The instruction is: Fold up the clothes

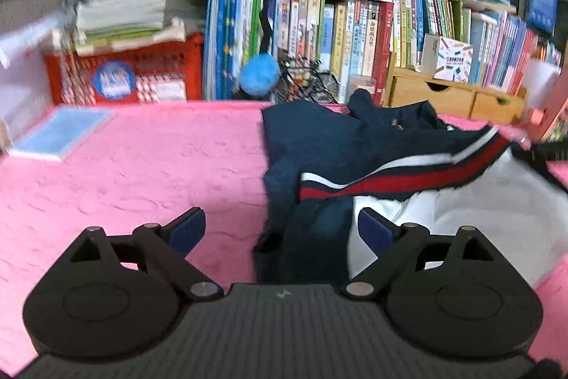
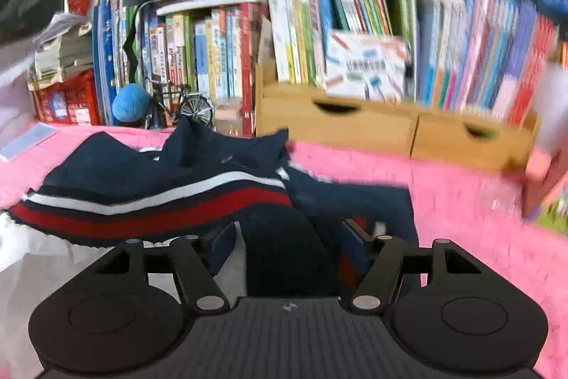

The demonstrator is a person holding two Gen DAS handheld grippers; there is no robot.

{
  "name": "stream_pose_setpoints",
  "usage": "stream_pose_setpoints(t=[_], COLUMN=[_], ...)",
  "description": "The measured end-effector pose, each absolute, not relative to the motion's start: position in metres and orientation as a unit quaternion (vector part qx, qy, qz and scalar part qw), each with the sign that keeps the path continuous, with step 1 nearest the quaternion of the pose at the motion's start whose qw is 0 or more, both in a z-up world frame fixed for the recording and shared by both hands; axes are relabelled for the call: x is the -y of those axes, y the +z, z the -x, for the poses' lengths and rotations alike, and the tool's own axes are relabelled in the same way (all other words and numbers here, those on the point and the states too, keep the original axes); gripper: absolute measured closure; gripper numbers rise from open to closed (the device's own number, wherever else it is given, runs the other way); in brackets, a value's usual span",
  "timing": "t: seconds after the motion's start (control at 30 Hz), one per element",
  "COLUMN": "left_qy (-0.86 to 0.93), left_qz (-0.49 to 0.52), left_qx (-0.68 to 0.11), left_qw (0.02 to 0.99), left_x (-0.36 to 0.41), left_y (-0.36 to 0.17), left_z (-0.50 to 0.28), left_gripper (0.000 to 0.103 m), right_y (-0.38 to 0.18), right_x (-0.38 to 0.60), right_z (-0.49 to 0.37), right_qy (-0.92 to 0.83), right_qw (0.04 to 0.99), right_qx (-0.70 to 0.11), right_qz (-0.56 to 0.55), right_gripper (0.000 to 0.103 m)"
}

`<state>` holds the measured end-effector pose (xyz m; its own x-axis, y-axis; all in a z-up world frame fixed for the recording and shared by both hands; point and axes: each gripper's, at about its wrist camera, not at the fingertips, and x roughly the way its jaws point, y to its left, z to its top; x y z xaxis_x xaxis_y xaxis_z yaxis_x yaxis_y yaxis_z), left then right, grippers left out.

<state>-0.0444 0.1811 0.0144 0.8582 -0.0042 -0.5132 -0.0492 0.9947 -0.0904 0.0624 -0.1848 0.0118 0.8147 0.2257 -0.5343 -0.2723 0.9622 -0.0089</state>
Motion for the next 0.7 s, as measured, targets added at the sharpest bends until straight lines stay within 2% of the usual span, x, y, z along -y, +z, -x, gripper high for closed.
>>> stream_pose_setpoints(t=[0.07, 0.13, 0.2, 0.3, 0.33, 0.37, 0.4, 0.43, 0.47, 0.53, 0.7], left_qy=[-0.007, -0.026, -0.051, -0.101, -0.090, -0.080, -0.070, -0.036, -0.025, -0.007, 0.045], left_qz=[0.069, 0.075, 0.075, 0.080, 0.052, 0.025, -0.003, -0.059, -0.072, -0.071, -0.046], left_qx=[-0.283, -0.295, -0.302, -0.288, -0.300, -0.311, -0.321, -0.329, -0.328, -0.333, -0.345], left_qw=[0.957, 0.952, 0.949, 0.949, 0.948, 0.947, 0.944, 0.942, 0.942, 0.940, 0.936], left_x=[-0.181, -0.181, -0.180, -0.184, -0.177, -0.170, -0.163, -0.152, -0.151, -0.157, -0.183], left_y=[0.008, 0.005, 0.004, 0.005, 0.002, -0.001, -0.004, -0.010, -0.012, -0.015, -0.014], left_z=[0.038, 0.042, 0.052, 0.080, 0.083, 0.086, 0.089, 0.089, 0.089, 0.088, 0.084], left_gripper=[0.009, 0.009, 0.009, 0.000, 0.000, 0.001, 0.002, 0.005, 0.005, 0.005, 0.005], right_y=[0.008, 0.004, 0.003, 0.002, 0.001, -0.003, -0.006, -0.009, -0.013, -0.008, -0.009], right_x=[0.193, 0.203, 0.218, 0.242, 0.246, 0.245, 0.244, 0.239, 0.234, 0.233, 0.276], right_z=[-0.053, -0.041, -0.028, -0.003, 0.004, 0.010, 0.016, 0.025, 0.034, 0.050, 0.067], right_qy=[0.145, 0.178, 0.220, 0.269, 0.274, 0.271, 0.266, 0.244, 0.223, 0.200, 0.137], right_qw=[0.944, 0.933, 0.919, 0.904, 0.901, 0.897, 0.893, 0.899, 0.903, 0.911, 0.916], right_qx=[-0.285, -0.296, -0.311, -0.320, -0.325, -0.340, -0.354, -0.354, -0.353, -0.342, -0.369], right_qz=[0.077, 0.100, 0.103, 0.086, 0.081, 0.076, 0.073, 0.086, 0.099, 0.112, 0.084], right_gripper=[0.026, 0.010, 0.006, 0.006, 0.016, 0.030, 0.070, 0.083, 0.084, 0.092, 0.093])
